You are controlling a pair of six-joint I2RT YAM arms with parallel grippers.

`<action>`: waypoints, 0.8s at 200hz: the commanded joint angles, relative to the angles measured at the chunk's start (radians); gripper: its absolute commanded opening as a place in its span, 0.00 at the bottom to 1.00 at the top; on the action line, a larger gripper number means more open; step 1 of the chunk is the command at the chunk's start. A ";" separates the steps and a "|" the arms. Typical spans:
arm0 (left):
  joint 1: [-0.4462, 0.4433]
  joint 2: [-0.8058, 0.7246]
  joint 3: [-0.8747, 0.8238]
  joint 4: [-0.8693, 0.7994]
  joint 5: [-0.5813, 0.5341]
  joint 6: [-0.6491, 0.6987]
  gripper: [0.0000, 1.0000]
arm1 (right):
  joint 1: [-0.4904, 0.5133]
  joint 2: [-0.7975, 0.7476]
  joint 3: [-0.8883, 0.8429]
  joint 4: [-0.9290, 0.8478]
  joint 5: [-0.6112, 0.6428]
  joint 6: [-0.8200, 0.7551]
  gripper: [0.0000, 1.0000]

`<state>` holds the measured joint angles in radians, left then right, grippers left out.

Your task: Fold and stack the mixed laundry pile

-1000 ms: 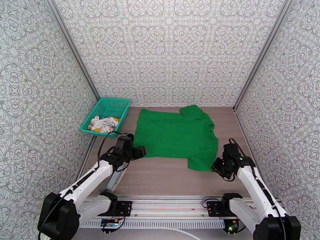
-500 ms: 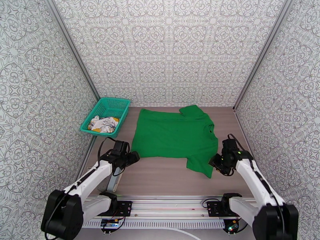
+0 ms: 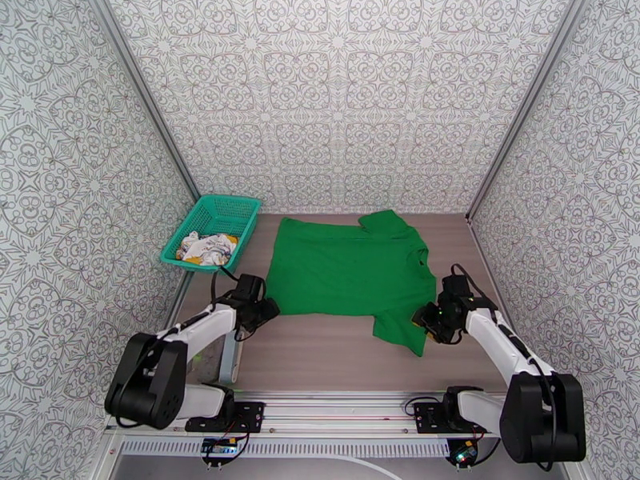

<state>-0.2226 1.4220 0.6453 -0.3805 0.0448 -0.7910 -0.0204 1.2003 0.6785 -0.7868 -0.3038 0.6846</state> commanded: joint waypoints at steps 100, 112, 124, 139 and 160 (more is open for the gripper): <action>-0.050 0.084 0.052 0.107 -0.099 -0.067 0.53 | -0.036 -0.050 -0.118 -0.055 0.027 0.097 0.49; -0.058 0.072 0.051 0.098 -0.114 -0.073 0.55 | -0.025 -0.036 -0.128 -0.048 0.028 0.108 0.48; -0.063 0.060 0.051 0.090 -0.124 -0.076 0.55 | -0.007 -0.027 -0.142 -0.033 0.028 0.123 0.46; -0.066 0.049 0.051 0.084 -0.130 -0.077 0.56 | 0.017 -0.014 -0.167 0.006 0.020 0.154 0.45; -0.066 0.051 0.054 0.077 -0.142 -0.077 0.59 | 0.055 0.020 -0.191 0.059 0.006 0.193 0.42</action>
<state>-0.2821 1.4670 0.6880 -0.3893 -0.0624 -0.8597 -0.0048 1.1881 0.5205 -0.7929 -0.2928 0.8131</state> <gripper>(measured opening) 0.580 0.430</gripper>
